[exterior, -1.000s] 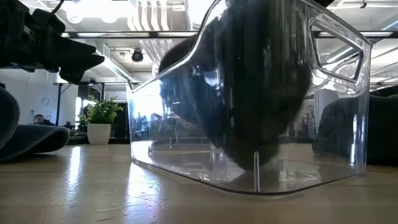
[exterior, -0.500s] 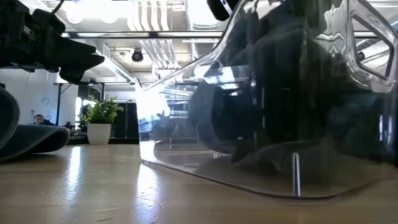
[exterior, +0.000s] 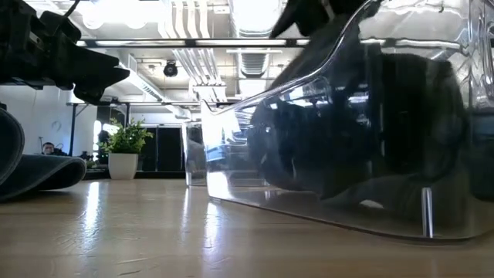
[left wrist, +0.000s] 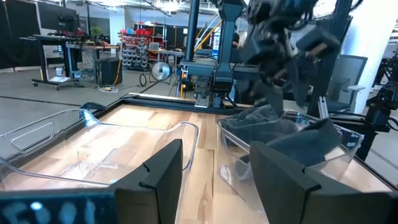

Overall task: Pick & Place hat
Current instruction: Adjust the bottom transparent bin

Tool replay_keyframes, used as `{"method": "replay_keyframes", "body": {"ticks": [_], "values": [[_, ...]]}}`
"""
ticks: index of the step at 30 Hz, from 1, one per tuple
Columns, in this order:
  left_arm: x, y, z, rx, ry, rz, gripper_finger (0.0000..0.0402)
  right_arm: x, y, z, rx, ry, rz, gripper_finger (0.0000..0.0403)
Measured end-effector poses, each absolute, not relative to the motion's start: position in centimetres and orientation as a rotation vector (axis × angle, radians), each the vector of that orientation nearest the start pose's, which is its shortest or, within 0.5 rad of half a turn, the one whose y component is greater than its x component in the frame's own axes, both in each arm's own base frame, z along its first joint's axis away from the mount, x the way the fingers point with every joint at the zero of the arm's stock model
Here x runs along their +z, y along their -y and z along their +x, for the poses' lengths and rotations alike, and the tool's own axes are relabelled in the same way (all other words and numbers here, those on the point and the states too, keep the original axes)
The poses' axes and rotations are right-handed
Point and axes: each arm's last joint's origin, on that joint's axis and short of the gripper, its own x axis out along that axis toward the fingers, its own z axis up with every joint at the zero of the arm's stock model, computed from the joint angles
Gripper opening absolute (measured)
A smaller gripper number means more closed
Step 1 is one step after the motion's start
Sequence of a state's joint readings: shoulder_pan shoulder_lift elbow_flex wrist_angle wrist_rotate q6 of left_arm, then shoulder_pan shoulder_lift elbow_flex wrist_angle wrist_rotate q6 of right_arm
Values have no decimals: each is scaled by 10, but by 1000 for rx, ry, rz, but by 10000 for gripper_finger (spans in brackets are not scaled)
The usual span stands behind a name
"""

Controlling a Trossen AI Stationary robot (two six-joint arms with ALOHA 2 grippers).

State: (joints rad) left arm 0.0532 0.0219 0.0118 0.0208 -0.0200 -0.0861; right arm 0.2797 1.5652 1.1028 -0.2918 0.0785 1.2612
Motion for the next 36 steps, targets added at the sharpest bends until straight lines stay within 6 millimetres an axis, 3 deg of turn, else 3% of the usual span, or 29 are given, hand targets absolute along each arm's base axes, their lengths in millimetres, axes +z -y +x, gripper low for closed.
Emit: {"method": "replay_keyframes", "body": {"ticks": [7, 10, 17, 26, 32, 36], "values": [[168, -6, 98, 73, 14, -86, 181, 283, -97, 299, -337, -1035, 696, 207], [168, -6, 98, 73, 14, -86, 181, 277, -105, 283, -366, -1226, 599, 207], [168, -6, 98, 73, 13, -86, 181, 249, -130, 268, -326, -1340, 710, 208], [168, -6, 98, 73, 13, -86, 181, 215, -142, 281, -347, -1321, 867, 208], [168, -6, 98, 73, 12, -86, 181, 216, -152, 303, -185, -1198, 968, 207], [168, -6, 98, 73, 12, -86, 181, 215, -147, 310, -198, -1153, 981, 206]]}}
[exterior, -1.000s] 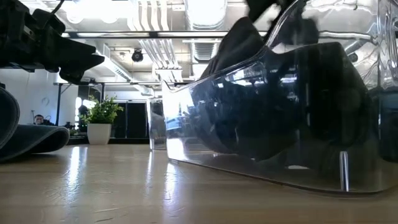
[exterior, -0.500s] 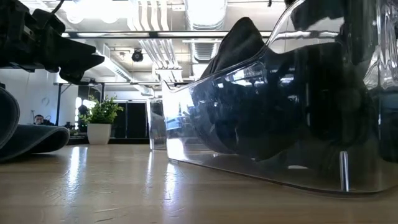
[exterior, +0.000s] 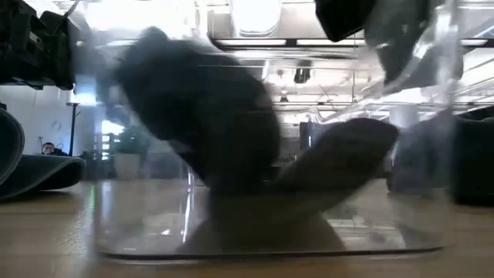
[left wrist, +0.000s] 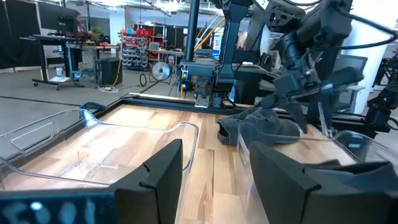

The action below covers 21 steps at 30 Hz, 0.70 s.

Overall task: Pick & Place hat
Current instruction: Adjust the bottom transparent bin, then put the black cap into the bottom transparent bin

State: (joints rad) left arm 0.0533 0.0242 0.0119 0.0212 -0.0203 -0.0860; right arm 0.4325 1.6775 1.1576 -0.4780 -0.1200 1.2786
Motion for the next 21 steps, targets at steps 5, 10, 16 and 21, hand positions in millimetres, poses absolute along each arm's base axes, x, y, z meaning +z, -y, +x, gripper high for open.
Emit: {"method": "replay_keyframes", "body": {"ticks": [5, 10, 16, 21], "values": [[168, -6, 98, 73, 12, -86, 181, 215, -139, 295, -370, -1222, 885, 206], [168, -6, 98, 73, 12, -86, 181, 228, -136, 275, -531, -1334, 717, 206], [168, -6, 98, 74, 12, -86, 181, 241, -147, 253, -592, -1458, 577, 206], [168, -6, 98, 73, 13, -86, 181, 244, -167, 238, -586, -1474, 540, 206]]}}
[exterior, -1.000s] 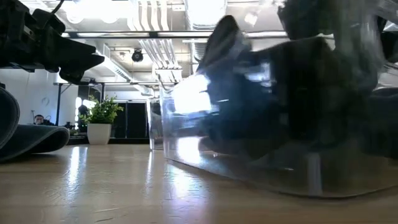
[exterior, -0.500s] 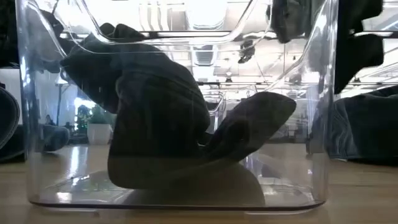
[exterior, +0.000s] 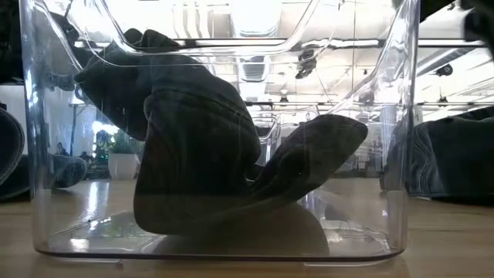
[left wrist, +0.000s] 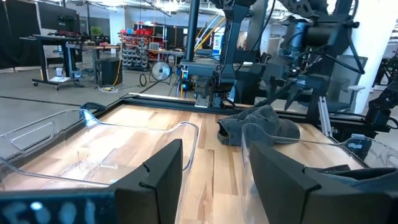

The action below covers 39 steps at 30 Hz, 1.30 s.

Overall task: Pick & Place hat
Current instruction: Put the black cap into the bottom transparent bin

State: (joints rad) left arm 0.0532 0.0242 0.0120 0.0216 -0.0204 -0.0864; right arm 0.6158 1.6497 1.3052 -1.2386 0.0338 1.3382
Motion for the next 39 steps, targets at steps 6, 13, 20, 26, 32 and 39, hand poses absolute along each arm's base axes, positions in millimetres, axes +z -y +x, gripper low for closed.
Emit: {"method": "replay_keyframes", "body": {"ticks": [6, 13, 20, 26, 32, 39], "values": [[168, -6, 98, 73, 12, -86, 181, 242, -181, 231, -588, -1465, 584, 206], [168, -6, 98, 73, 12, -86, 181, 243, -183, 217, -681, -1512, 564, 206], [168, -6, 98, 73, 12, -86, 181, 243, -205, 201, -623, -1533, 568, 206], [168, -6, 98, 73, 13, -86, 181, 240, -232, 177, -848, -1461, 818, 206], [168, -6, 98, 73, 13, -86, 181, 237, -259, 166, -944, -1425, 1119, 206], [168, -6, 98, 73, 9, -86, 181, 211, -280, 165, -880, -1499, 1020, 206]]}}
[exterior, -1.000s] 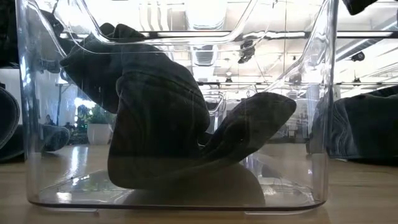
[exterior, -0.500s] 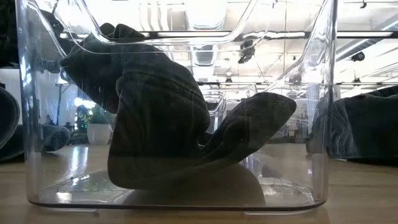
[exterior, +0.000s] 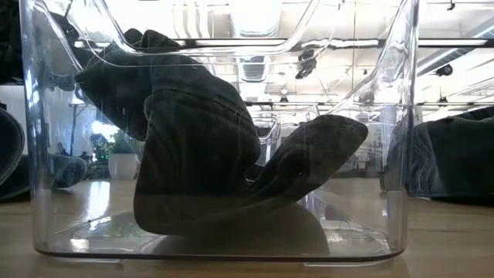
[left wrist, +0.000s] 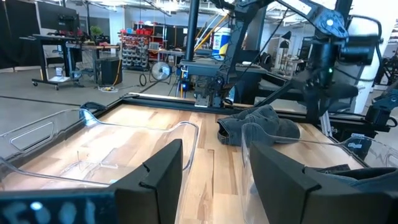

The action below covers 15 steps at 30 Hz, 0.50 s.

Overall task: Pick & Place hat
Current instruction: Put the black cap into the bottom transparent bin

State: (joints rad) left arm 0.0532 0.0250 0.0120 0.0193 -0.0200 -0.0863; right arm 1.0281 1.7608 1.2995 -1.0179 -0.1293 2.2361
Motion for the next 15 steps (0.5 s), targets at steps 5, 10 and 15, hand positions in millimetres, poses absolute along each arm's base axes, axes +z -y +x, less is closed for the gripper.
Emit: {"method": "replay_keyframes", "body": {"ticks": [5, 10, 15], "values": [[167, -6, 98, 73, 8, -86, 181, 182, -290, 161, -822, -1603, 789, 206], [167, -6, 98, 72, 7, -86, 181, 166, -300, 160, -961, -1478, 894, 206], [167, -6, 98, 73, 7, -86, 181, 146, -303, 159, -1003, -1443, 835, 206]]}}
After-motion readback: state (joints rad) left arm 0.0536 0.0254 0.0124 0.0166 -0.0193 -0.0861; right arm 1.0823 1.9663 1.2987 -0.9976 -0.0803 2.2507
